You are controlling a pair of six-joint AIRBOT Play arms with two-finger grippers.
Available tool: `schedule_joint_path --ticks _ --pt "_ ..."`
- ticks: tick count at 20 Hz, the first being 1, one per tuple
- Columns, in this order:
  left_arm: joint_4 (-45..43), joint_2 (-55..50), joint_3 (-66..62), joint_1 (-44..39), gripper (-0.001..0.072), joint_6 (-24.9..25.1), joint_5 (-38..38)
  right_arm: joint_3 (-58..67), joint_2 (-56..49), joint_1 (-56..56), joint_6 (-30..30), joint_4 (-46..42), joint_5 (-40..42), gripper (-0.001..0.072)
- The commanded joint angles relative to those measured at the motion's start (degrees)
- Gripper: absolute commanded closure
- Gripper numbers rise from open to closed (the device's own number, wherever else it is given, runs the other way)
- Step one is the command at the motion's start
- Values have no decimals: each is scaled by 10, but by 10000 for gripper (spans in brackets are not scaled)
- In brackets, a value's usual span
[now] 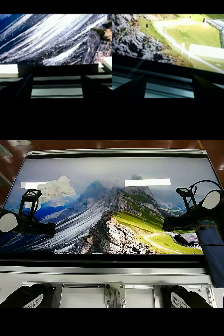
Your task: Fold the shirts.
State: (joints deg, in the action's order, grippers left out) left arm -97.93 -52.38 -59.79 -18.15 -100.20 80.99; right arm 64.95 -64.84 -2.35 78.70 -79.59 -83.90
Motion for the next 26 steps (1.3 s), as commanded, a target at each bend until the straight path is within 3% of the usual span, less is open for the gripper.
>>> schedule_joint_path --ticks 1,16,17,20,25,26 --pt "0 0 0 0 38 0 0 0 1 0 0 0 0 36" --pt "0 0 0 0 38 0 0 0 1 0 2 4 0 36" --pt "4 0 1 0 38 -5 -11 0 1 0 4 18 0 36" --pt "14 -8 3 -1 38 -6 -150 0 1 0 3 93 3 36" --pt "89 -10 1 -1 38 -5 -230 0 1 0 3 135 -2 36" --pt "88 -10 0 -1 38 17 -243 0 1 0 3 136 2 36"
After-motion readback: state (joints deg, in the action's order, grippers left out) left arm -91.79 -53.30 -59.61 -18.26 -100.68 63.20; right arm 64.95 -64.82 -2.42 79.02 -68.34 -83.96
